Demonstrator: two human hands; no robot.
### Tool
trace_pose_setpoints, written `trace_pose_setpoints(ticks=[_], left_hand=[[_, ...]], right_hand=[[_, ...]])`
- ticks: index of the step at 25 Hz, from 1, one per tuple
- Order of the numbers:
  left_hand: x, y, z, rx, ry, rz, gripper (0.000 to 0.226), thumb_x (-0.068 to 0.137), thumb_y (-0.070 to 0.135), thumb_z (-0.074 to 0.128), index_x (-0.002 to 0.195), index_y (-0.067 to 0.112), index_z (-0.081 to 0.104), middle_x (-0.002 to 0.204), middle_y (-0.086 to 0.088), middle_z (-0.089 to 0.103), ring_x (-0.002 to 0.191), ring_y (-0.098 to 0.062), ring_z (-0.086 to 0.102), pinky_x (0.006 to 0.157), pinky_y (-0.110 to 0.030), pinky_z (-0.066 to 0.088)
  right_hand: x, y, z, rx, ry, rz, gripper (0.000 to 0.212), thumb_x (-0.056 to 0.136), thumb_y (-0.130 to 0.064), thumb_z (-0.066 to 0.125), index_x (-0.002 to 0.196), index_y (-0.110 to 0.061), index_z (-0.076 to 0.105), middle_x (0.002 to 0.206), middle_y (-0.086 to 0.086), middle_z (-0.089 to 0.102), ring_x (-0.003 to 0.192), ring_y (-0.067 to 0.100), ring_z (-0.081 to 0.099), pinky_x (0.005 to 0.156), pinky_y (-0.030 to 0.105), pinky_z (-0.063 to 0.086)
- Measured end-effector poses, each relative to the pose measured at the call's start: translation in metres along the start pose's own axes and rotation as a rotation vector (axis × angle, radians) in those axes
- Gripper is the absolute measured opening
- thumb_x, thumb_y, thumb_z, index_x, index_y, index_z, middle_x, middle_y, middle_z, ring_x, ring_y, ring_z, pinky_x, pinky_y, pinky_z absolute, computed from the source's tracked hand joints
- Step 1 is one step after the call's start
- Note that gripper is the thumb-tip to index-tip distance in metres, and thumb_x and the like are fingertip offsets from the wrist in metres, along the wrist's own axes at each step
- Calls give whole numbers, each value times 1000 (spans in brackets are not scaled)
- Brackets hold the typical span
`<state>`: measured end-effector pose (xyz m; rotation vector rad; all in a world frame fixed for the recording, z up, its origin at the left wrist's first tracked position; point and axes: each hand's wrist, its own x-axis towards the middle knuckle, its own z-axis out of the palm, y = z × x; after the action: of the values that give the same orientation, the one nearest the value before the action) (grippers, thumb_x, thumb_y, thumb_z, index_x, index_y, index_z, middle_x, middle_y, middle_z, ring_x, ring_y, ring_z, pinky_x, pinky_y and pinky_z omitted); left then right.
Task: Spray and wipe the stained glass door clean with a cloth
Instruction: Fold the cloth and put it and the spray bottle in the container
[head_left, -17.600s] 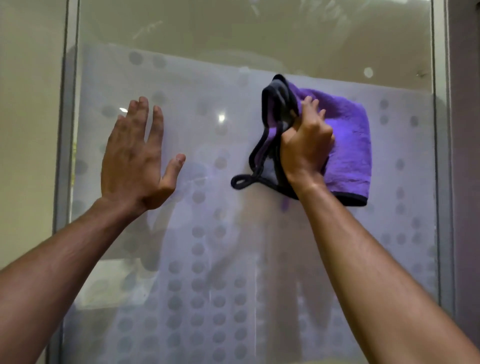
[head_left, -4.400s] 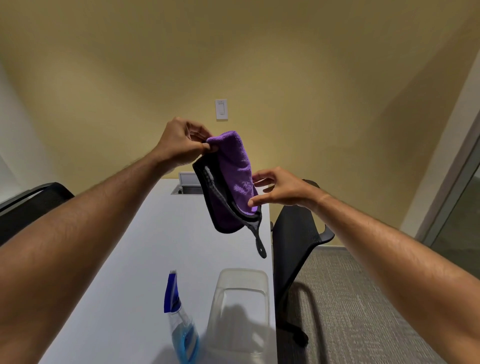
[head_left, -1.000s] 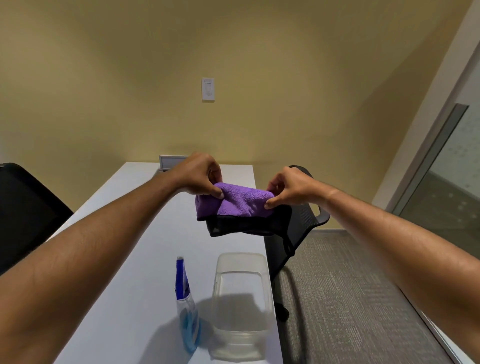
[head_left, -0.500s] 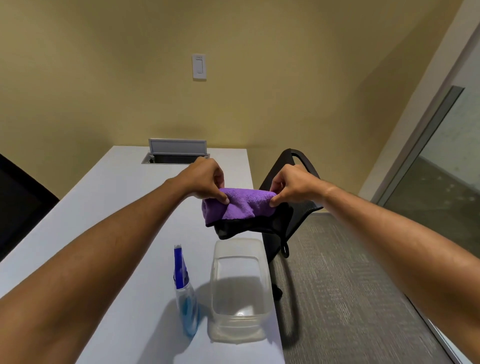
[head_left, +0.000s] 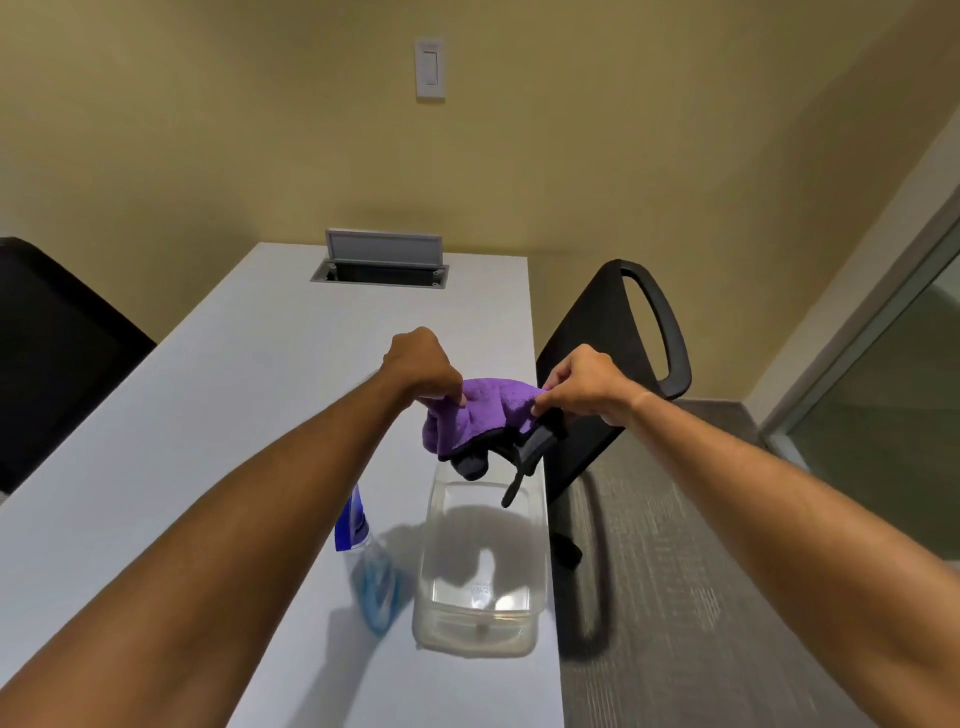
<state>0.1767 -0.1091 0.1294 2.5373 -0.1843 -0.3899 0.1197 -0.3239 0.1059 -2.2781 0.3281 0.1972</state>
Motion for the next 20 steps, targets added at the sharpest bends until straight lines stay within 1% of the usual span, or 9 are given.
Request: trace_pose_setpoints(ticks=[3,5,7,10,12,14,16,18,20], left_hand=[[2,-5,15,-128,7,-112,37,57,18,93,84,2,73,83,-12,73,69,-22,72,73,-39,62],[3,-7,27,-176,27,-169,37,56,18,93,82,1,73,80,-12,73,64,-20,72,71,-39,63],[4,-10,39,-215,26,-214,37,56,18,93,82,1,73,78,-12,74,65,-21,73,71,-41,63],[9,-17,57,-236,8,-261,40,58,18,93,87,-1,72,83,-14,74,74,-26,74,75,-43,62],[13,-23,69,-228,0,-281,42,59,18,93,89,-2,71,87,-16,73,79,-28,73,76,-44,62],[18,-30,81,-201,-2,-292,44,61,20,92,91,-3,71,90,-17,72,84,-30,72,78,-44,61],[24,-38,91,-151,-3,-288,44,62,22,92,92,-2,71,92,-16,71,88,-30,70,79,-43,61],[29,-45,101,-84,-9,-267,43,64,24,91,93,0,71,94,-14,71,90,-29,69,81,-42,60],[34,-54,109,-16,-20,-233,42,64,25,91,93,1,71,94,-14,71,90,-28,68,82,-40,59]], right_hand=[[8,16,14,172,-32,65,15,70,-7,86,74,3,75,72,12,74,64,17,74,53,22,56],[15,26,24,224,-48,110,18,72,-9,85,77,5,74,76,14,75,66,19,74,56,25,58],[20,35,34,241,-53,159,19,74,-12,83,80,4,74,76,13,74,64,18,74,55,24,58],[28,48,48,245,-39,208,19,74,-12,83,80,3,73,74,12,73,60,16,73,51,23,57],[32,57,58,231,-21,225,18,73,-11,84,79,3,73,74,13,74,60,16,73,55,27,60],[38,65,69,190,0,235,19,72,-11,85,77,2,73,76,14,74,63,19,74,63,35,63],[42,72,79,76,23,219,19,71,-14,85,75,1,74,78,16,73,70,23,74,67,41,63],[45,75,89,-79,36,167,19,72,-18,83,72,-1,74,77,16,73,73,24,73,67,41,63],[48,76,98,-191,35,101,16,74,-17,81,72,-3,74,75,15,72,72,23,71,66,40,62]])
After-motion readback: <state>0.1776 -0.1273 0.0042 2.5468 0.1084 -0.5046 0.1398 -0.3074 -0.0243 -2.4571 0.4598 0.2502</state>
